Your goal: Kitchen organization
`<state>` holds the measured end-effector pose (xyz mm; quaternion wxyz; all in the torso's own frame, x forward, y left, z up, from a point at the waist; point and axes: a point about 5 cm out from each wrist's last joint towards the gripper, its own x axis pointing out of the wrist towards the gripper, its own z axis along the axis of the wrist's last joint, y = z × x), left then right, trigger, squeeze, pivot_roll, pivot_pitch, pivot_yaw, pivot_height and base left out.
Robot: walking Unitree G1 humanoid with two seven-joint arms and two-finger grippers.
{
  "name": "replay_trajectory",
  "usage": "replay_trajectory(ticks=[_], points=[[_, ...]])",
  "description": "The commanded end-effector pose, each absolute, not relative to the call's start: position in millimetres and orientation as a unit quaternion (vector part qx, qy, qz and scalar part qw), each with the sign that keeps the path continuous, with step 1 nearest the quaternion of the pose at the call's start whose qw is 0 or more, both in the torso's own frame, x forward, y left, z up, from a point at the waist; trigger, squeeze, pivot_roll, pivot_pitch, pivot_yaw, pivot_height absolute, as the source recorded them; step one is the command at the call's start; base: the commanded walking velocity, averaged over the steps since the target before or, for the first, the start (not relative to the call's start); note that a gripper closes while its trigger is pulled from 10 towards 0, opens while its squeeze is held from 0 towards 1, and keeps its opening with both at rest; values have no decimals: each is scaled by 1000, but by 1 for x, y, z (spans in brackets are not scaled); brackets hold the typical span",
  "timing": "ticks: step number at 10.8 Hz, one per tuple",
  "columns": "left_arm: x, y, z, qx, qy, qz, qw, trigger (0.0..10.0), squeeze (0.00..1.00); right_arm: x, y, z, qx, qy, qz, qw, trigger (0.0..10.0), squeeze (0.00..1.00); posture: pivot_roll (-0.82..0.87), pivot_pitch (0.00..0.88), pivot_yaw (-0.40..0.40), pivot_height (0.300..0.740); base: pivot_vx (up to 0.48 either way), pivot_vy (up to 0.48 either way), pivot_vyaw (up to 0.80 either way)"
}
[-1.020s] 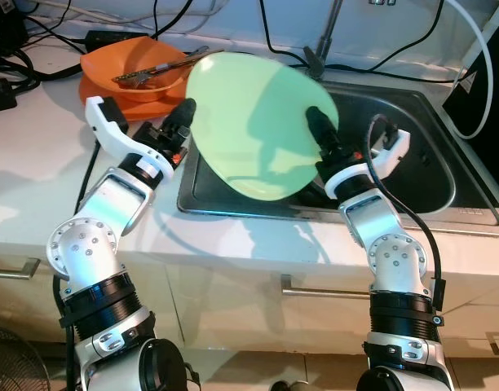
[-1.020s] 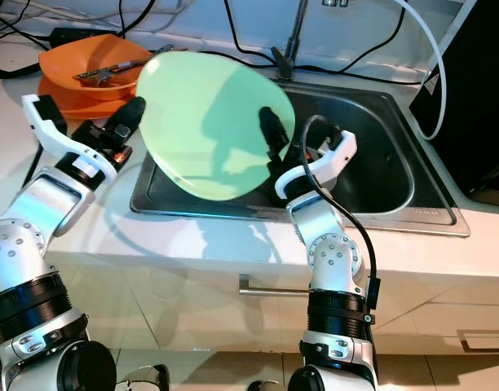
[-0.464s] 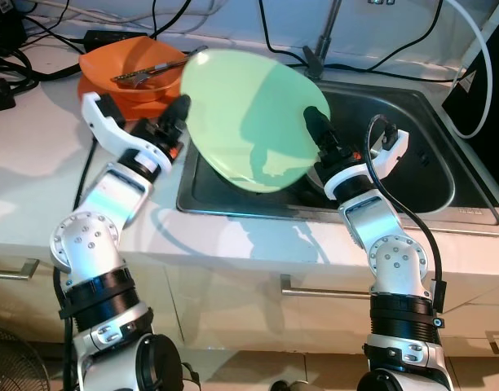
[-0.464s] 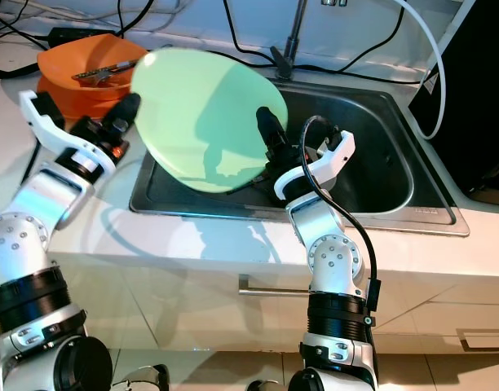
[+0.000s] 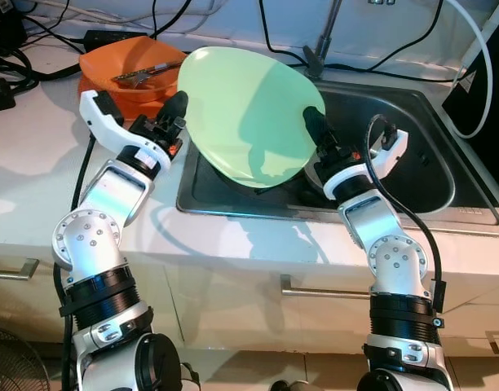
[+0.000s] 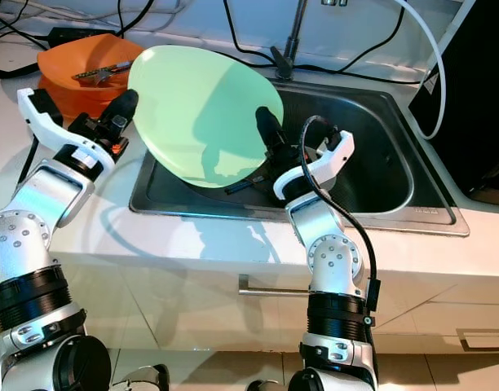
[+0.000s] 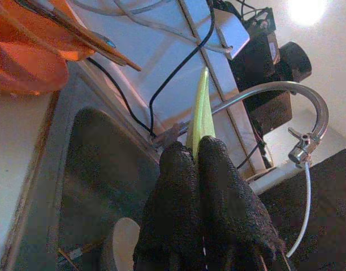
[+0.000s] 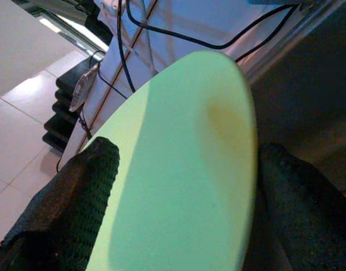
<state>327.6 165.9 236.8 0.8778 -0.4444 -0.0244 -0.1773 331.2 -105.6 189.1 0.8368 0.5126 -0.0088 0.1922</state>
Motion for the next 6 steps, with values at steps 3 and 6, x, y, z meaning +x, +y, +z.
replay_trajectory(ticks=[3, 6], points=[[328, 154, 246, -442, -30, -206, 873, 10000, 0, 325, -95, 187, 534, 3, 201, 821, 10000, 0, 1, 93, -91, 740, 0, 0, 0], [328, 152, 245, -441, -27, -208, 873, 10000, 0, 325, -93, 187, 535, 9, 204, 820, 0, 0, 2, 93, -93, 740, 0, 0, 0]])
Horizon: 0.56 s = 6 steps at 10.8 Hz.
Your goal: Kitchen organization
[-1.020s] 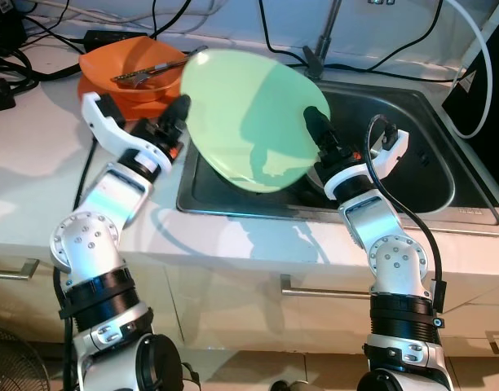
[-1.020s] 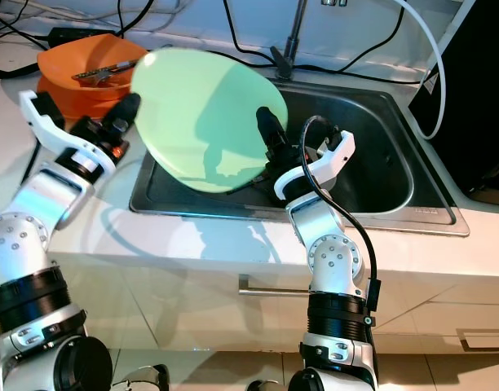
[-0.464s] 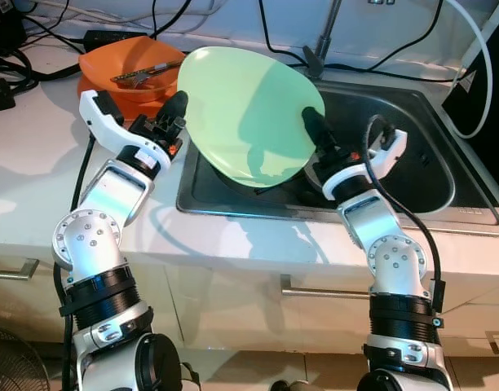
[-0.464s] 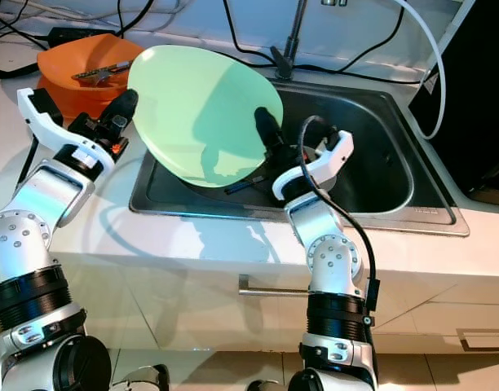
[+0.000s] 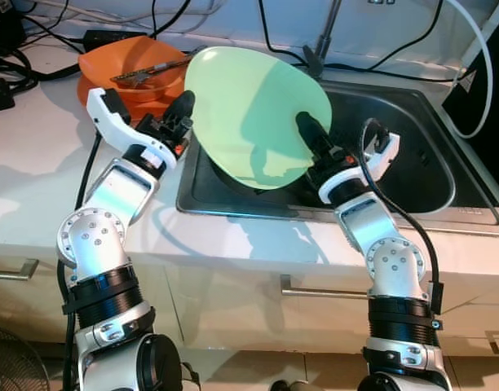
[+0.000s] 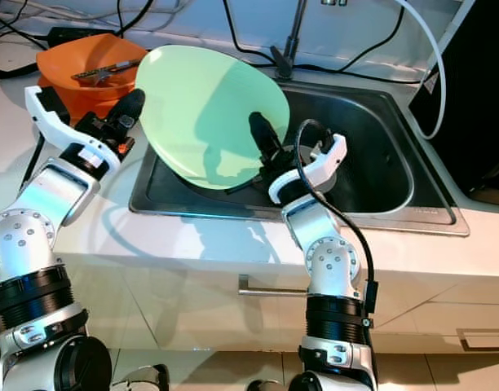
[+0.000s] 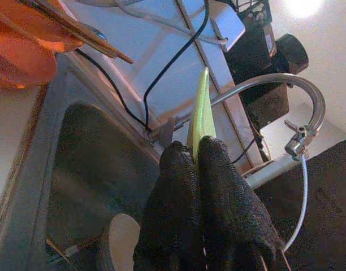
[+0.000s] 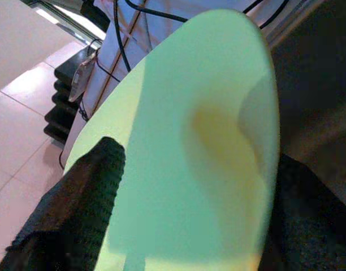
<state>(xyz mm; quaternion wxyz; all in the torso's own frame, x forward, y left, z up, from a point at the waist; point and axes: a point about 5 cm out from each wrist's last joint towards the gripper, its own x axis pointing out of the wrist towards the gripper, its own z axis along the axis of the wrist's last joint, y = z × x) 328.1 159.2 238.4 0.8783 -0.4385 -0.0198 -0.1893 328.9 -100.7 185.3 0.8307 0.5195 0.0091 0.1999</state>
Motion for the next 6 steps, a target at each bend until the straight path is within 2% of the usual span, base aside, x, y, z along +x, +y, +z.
replay_trajectory(ticks=[1, 6], points=[[328, 153, 244, -441, -27, -207, 873, 10000, 0, 325, -93, 187, 535, 9, 204, 820, 0, 0, 1, 93, -93, 740, 0, 0, 0], [329, 152, 244, -438, -25, -209, 874, 10000, 0, 325, -92, 187, 541, 8, 206, 815, 0, 0, 1, 93, -90, 740, 0, 0, 0]])
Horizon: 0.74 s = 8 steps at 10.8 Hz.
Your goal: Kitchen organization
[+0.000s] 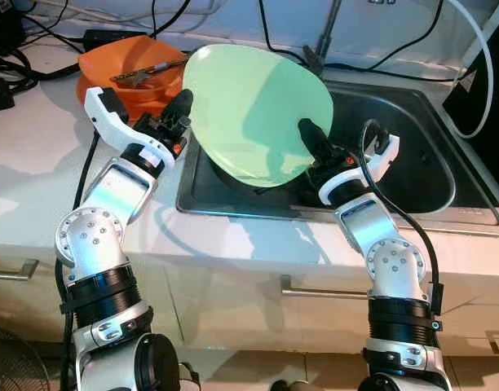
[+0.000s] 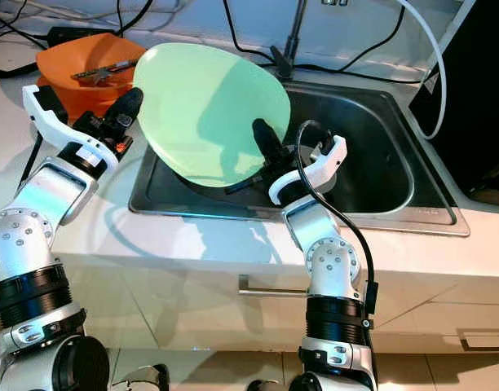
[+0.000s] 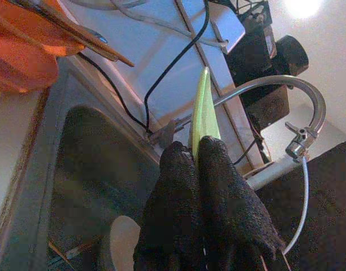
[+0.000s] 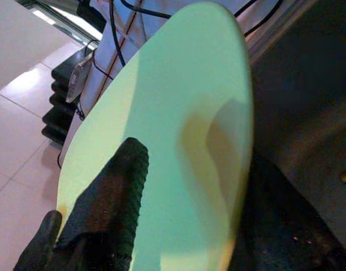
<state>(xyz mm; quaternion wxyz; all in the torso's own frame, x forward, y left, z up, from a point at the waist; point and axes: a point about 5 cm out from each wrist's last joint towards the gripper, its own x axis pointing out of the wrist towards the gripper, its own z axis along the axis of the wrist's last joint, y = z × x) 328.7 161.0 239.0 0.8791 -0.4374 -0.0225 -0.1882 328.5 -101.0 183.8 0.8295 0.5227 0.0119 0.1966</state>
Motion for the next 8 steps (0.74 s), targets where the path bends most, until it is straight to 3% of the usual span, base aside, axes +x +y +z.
replay_trajectory(ticks=[1, 8], points=[[329, 152, 244, -437, -25, -210, 874, 10000, 0, 324, -92, 187, 543, 8, 207, 814, 0, 0, 1, 93, -90, 740, 0, 0, 0], [329, 149, 242, -431, -17, -219, 875, 10000, 0, 323, -92, 192, 576, -2, 217, 788, 0, 0, 3, 82, -89, 740, 0, 0, 0]])
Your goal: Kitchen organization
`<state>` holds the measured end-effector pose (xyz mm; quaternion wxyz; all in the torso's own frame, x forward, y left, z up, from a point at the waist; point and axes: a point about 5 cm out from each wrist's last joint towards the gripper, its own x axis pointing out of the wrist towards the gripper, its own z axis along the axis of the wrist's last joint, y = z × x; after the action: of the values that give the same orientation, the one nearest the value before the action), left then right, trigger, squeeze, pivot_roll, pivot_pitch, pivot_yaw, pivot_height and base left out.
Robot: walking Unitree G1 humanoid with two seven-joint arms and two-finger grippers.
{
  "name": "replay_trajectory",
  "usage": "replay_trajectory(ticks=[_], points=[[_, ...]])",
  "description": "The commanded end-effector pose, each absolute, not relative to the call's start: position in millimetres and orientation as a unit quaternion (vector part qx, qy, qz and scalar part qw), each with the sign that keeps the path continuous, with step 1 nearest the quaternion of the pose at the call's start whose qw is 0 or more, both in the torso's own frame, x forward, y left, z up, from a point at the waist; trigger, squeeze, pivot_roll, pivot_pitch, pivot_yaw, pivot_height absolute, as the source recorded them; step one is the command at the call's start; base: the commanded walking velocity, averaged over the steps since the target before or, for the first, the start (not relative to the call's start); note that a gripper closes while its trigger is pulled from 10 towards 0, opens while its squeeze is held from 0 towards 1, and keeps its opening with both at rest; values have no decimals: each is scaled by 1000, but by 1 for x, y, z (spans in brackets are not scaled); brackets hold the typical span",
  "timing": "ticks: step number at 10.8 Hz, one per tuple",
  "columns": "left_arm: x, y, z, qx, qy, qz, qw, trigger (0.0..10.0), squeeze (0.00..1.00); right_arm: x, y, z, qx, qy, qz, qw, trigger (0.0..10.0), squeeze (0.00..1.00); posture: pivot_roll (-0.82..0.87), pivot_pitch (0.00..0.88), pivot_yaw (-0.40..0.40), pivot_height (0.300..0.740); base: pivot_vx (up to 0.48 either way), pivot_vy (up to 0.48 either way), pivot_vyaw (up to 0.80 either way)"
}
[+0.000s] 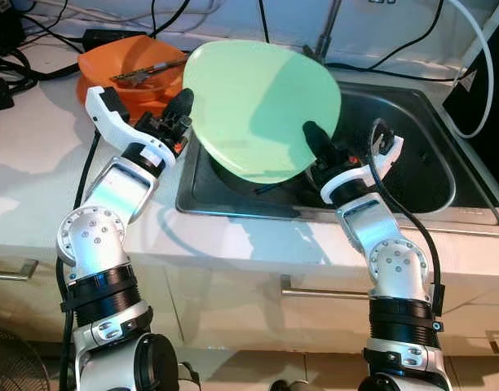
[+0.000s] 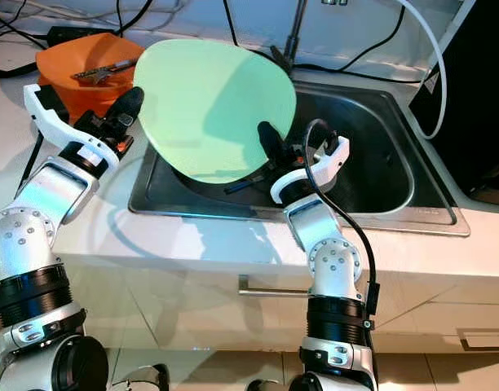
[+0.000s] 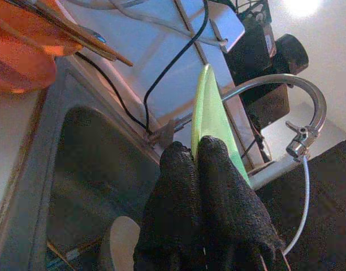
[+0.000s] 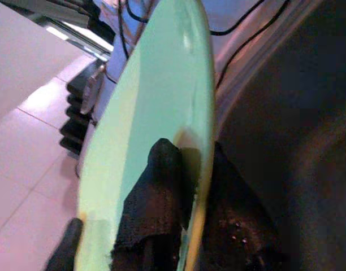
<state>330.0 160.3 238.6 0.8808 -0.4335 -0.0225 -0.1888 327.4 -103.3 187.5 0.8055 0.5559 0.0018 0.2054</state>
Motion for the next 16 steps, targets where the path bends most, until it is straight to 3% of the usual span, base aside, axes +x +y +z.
replay_trajectory(ticks=[1, 3, 4, 9, 10, 13, 14, 16], points=[[330, 149, 241, -425, -15, -218, 878, 10000, 0, 323, -92, 192, 582, -3, 217, 784, 0, 0, 4, 81, -89, 740, 0, 0, 0], [330, 148, 238, -412, -12, -216, 885, 10000, 0, 323, -92, 192, 586, -4, 218, 780, 0, 0, 5, 79, -88, 740, 0, 0, 0], [330, 146, 238, -402, -12, -216, 890, 10000, 1000, 322, -92, 193, 587, -4, 218, 779, 0, 0, 2, 83, -88, 740, 0, 0, 0], [329, 145, 233, -379, -1, -214, 900, 10000, 1000, 329, -114, 196, 615, -41, 168, 769, 0, 0, 4, 84, -89, 740, 0, 0, 0], [328, 141, 229, -345, 13, -220, 912, 10000, 0, 335, -131, 196, 628, -63, 131, 765, 0, 0, 4, 84, -91, 740, 0, 0, 0], [325, 136, 221, -295, 44, -228, 927, 10000, 0, 343, -160, 188, 611, -78, 49, 786, 0, 0, 5, 84, -93, 740, 0, 0, 0], [321, 127, 213, -225, 73, -249, 939, 10000, 0, 349, -167, 185, 581, -72, 16, 811, 10000, 0, 9, 84, -96, 740, 0, 0, 0], [310, 112, 202, -126, 130, -283, 942, 10000, 0, 361, -169, 186, 535, -67, 2, 842, 10000, 0, 14, 82, -99, 740, 0, 0, 0]])
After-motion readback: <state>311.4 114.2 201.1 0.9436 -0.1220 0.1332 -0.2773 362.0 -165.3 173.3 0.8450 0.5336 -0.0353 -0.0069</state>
